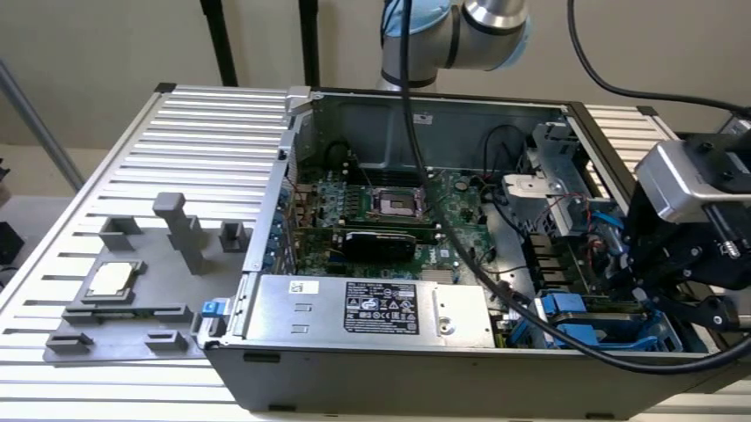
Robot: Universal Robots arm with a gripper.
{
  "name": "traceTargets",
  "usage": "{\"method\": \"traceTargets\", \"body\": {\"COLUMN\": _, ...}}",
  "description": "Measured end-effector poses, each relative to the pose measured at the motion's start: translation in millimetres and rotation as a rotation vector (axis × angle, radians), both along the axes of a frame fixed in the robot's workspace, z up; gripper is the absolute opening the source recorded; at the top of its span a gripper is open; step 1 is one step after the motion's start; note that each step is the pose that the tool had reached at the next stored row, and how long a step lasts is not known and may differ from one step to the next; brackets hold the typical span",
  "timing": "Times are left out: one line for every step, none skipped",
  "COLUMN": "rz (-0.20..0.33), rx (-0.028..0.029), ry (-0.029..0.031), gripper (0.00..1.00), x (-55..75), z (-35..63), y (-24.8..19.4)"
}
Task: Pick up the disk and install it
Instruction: 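Insert the first disk wire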
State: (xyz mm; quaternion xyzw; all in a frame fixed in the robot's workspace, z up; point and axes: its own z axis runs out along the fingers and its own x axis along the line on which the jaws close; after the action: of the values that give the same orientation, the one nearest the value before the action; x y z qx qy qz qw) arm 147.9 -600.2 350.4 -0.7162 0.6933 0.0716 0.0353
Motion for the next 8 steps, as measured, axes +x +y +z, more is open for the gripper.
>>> {"method": "traceTargets", "body": {"rz": -0.013, "rx": -0.0010, "ry": 0.0003, "gripper": 0.16, "x": 0.0, "z": -0.3, "y": 0.0}}
{"method": "traceTargets", "body": {"rz": -0.025, "rx": -0.0026, "ry": 0.0007, "gripper": 0.16, "x": 0.0, "z": -0.6, "y": 0.0}}
{"method": "traceTargets", "body": {"rz": -0.036, "rx": -0.0044, "ry": 0.0011, "gripper": 0.16, "x": 0.0, "z": -1.0, "y": 0.0}}
{"method": "traceTargets", "body": {"rz": -0.047, "rx": -0.0067, "ry": 0.0016, "gripper": 0.16, "x": 0.0, "z": -1.2, "y": 0.0}}
{"method": "traceTargets", "body": {"rz": -0.058, "rx": -0.0093, "ry": 0.0022, "gripper": 0.16, "x": 0.0, "z": -1.6, "y": 0.0}}
{"method": "traceTargets", "body": {"rz": -0.068, "rx": -0.0117, "ry": 0.0030, "gripper": 0.16, "x": 0.0, "z": -2.1, "y": 0.0}}
{"method": "traceTargets", "body": {"rz": -0.077, "rx": -0.0137, "ry": 0.0042, "gripper": 0.16, "x": 0.0, "z": -2.6, "y": 0.0}}
{"method": "traceTargets", "body": {"rz": -0.086, "rx": -0.0157, "ry": 0.0056, "gripper": 0.16, "x": -0.1, "z": -3.1, "y": 0.0}}
